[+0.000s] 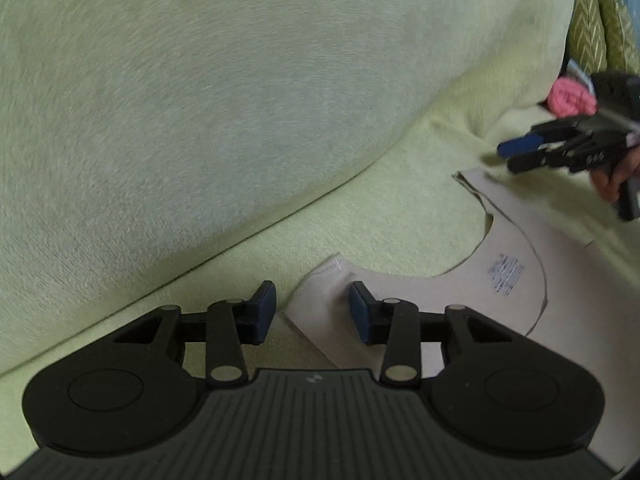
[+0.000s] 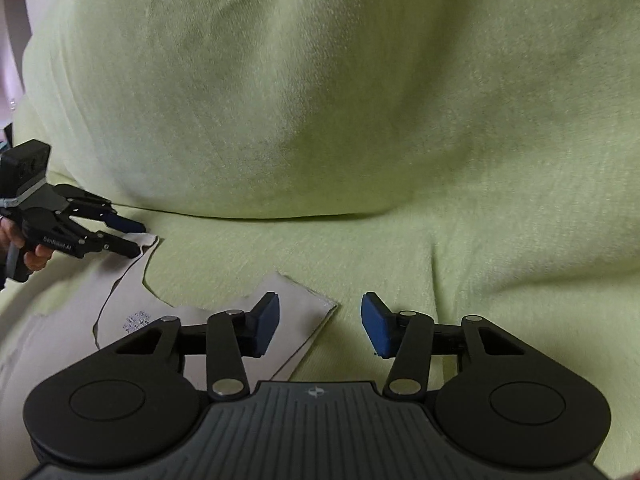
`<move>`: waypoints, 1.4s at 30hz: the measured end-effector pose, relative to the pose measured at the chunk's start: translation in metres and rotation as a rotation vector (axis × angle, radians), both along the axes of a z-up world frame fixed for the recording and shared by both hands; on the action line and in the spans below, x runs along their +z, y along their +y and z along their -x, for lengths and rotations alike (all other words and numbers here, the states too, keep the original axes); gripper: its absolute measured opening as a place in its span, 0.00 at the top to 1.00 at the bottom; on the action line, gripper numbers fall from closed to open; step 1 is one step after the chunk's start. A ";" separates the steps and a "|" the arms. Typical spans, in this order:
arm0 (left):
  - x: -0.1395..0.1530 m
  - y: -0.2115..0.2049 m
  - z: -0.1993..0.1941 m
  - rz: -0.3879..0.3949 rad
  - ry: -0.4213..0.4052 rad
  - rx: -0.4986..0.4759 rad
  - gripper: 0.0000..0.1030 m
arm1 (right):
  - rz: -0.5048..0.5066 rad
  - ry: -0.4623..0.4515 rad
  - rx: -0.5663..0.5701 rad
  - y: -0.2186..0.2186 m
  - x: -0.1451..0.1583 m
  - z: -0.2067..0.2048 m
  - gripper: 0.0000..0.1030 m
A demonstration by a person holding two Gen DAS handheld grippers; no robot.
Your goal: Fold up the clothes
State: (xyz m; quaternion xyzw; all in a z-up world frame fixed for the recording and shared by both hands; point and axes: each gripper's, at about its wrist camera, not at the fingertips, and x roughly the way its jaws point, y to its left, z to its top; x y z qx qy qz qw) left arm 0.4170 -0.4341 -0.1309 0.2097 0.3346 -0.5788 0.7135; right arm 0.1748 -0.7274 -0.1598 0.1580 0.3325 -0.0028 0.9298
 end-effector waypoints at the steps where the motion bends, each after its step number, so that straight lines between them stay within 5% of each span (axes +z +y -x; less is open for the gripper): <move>1: -0.001 0.000 0.000 0.008 0.001 -0.002 0.68 | 0.002 0.000 0.016 0.000 -0.001 -0.001 0.53; 8: -0.003 -0.004 0.006 0.032 0.000 -0.034 0.91 | -0.026 0.022 0.073 0.000 -0.006 -0.023 0.58; 10: -0.003 -0.004 0.010 0.033 -0.013 -0.043 0.97 | -0.043 0.029 0.100 0.002 -0.010 -0.030 0.69; 12: -0.001 -0.002 0.014 0.027 -0.047 -0.050 0.98 | -0.041 0.025 0.131 0.007 -0.010 -0.035 0.97; 15: 0.010 0.003 0.025 0.028 -0.100 -0.048 0.98 | -0.003 -0.024 0.129 0.016 0.005 -0.026 0.97; 20: 0.058 0.039 0.065 0.113 -0.137 -0.056 0.98 | 0.089 -0.180 0.105 0.044 0.053 0.036 0.97; 25: 0.091 0.102 0.156 0.195 -0.174 -0.103 0.98 | 0.215 -0.256 0.183 0.118 0.088 0.134 0.97; 28: 0.088 0.140 0.221 0.195 -0.202 -0.138 0.97 | 0.300 -0.231 0.240 0.171 0.085 0.192 0.97; 34: 0.048 0.196 0.325 0.074 -0.203 -0.145 0.85 | 0.495 -0.038 0.311 0.277 0.028 0.275 0.89; 37: 0.038 0.212 0.367 0.007 -0.339 -0.154 0.75 | 0.615 0.016 0.287 0.312 0.012 0.302 0.67; 42: 0.020 0.209 0.406 -0.123 -0.680 -0.241 0.67 | 0.856 0.038 0.254 0.348 0.006 0.299 0.65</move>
